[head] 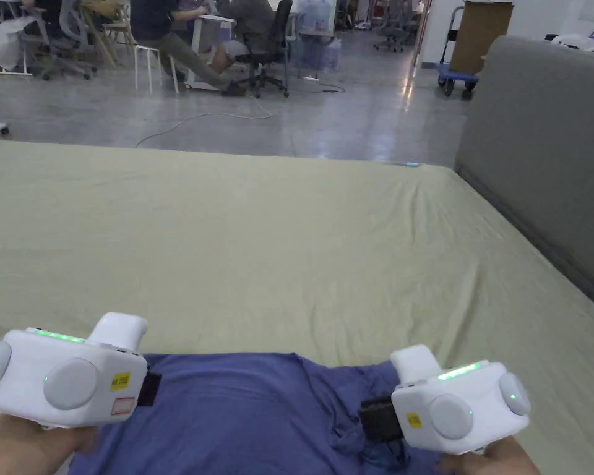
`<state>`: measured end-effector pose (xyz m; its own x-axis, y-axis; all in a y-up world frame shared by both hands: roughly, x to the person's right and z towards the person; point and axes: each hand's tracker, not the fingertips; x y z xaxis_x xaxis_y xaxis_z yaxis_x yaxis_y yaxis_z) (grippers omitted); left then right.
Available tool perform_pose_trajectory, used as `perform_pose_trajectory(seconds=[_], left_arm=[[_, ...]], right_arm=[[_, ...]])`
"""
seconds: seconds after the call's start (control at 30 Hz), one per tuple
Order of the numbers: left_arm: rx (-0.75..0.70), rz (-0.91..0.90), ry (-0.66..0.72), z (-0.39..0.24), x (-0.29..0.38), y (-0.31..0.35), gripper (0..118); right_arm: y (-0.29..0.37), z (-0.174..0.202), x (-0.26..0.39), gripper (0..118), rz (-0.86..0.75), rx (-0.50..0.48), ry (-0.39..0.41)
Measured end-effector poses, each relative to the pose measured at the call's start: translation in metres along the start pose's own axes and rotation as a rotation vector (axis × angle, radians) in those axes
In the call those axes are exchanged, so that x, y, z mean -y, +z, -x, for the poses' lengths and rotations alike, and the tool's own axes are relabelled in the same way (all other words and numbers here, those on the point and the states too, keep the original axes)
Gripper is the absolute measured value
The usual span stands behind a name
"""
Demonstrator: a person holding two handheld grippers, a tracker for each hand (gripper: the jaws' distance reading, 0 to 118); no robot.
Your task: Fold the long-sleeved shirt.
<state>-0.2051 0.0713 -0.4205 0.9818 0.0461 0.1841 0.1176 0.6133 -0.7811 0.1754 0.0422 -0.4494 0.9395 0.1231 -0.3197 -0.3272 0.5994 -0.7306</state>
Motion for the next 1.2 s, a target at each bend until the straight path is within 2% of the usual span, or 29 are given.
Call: perform_pose_trajectory(seconds=[0.1, 0.13, 0.17, 0.2, 0.23, 0.27, 0.3, 0.37, 0.5, 0.57, 0.6, 0.67, 0.73, 0.8, 0.9, 0.93, 0.97, 1.0, 1.03, 1.13, 1.2], left_arm=[[-0.005, -0.006, 0.017, 0.003, 0.0, 0.002, 0], [-0.003, -0.006, 0.023, 0.003, 0.001, 0.003, 0], [-0.001, -0.007, 0.027, 0.003, 0.002, 0.003, 0], [0.0, -0.011, 0.029, 0.003, 0.002, 0.003, 0], [0.006, -0.018, 0.021, 0.002, 0.004, 0.004, 0], [0.008, -0.024, 0.016, 0.002, 0.005, 0.004, 0], [0.006, -0.026, 0.015, 0.002, 0.006, 0.004, 0], [0.009, -0.022, 0.019, 0.005, 0.006, -0.003, 0], [0.019, 0.003, 0.029, 0.01, 0.005, -0.014, 0], [0.008, 0.009, 0.032, 0.012, 0.006, -0.02, 0], [0.008, 0.011, 0.035, 0.015, 0.004, -0.025, 0], [0.027, 0.003, 0.048, 0.021, 0.004, -0.031, 0], [0.032, -0.007, 0.071, 0.026, 0.003, -0.037, 0], [0.017, 0.017, 0.09, 0.031, -0.001, -0.045, 0], [-0.005, 0.03, 0.1, 0.04, -0.007, -0.059, 3], [-0.009, 0.033, 0.109, 0.045, -0.01, -0.065, 29], [-0.027, 0.034, 0.128, 0.051, -0.015, -0.071, 61], [-0.049, 0.032, 0.153, 0.058, -0.021, -0.079, 95], [-0.079, 0.044, 0.169, 0.065, -0.027, -0.088, 95], [-0.172, 0.021, 0.199, 0.088, -0.048, -0.116, 118], [-0.202, 0.059, 0.211, 0.098, -0.059, -0.135, 118]], right_arm=[[0.016, -0.02, -0.011, 103, -0.028, 0.066, -0.08], [0.016, -0.025, -0.013, 96, -0.015, 0.079, -0.101], [0.013, -0.029, -0.013, 69, -0.002, 0.089, -0.101], [0.007, -0.033, -0.011, 9, 0.011, 0.097, -0.098], [0.0, -0.039, -0.007, 0, 0.006, 0.092, -0.104], [-0.005, -0.042, -0.004, 0, 0.049, 0.08, -0.132], [-0.01, -0.046, -0.003, 0, 0.094, 0.047, -0.127], [-0.018, -0.054, -0.005, 0, 0.075, 0.039, -0.163], [-0.039, -0.064, -0.038, 3, 0.076, 0.051, -0.17], [-0.056, -0.071, -0.059, 65, 0.093, 0.051, -0.213], [-0.068, -0.077, -0.068, 79, 0.138, 0.035, -0.239], [-0.092, -0.082, -0.083, 68, 0.189, 0.031, -0.248], [-0.117, -0.089, -0.093, 67, 0.252, 0.051, -0.255], [-0.142, -0.092, -0.097, 58, 0.285, 0.06, -0.275], [-0.171, -0.097, -0.094, 25, 0.353, 0.046, -0.302], [-0.178, -0.094, -0.091, 21, 0.387, 0.03, -0.307], [-0.184, -0.092, -0.086, 15, 0.425, 0.019, -0.316], [-0.185, -0.093, -0.085, 10, 0.393, 0.022, -0.314], [-0.183, -0.094, -0.086, 10, 0.376, 0.017, -0.308], [-0.185, -0.091, -0.087, 7, 0.38, 0.019, -0.264], [-0.187, -0.088, -0.084, 7, 0.375, 0.023, -0.267]])
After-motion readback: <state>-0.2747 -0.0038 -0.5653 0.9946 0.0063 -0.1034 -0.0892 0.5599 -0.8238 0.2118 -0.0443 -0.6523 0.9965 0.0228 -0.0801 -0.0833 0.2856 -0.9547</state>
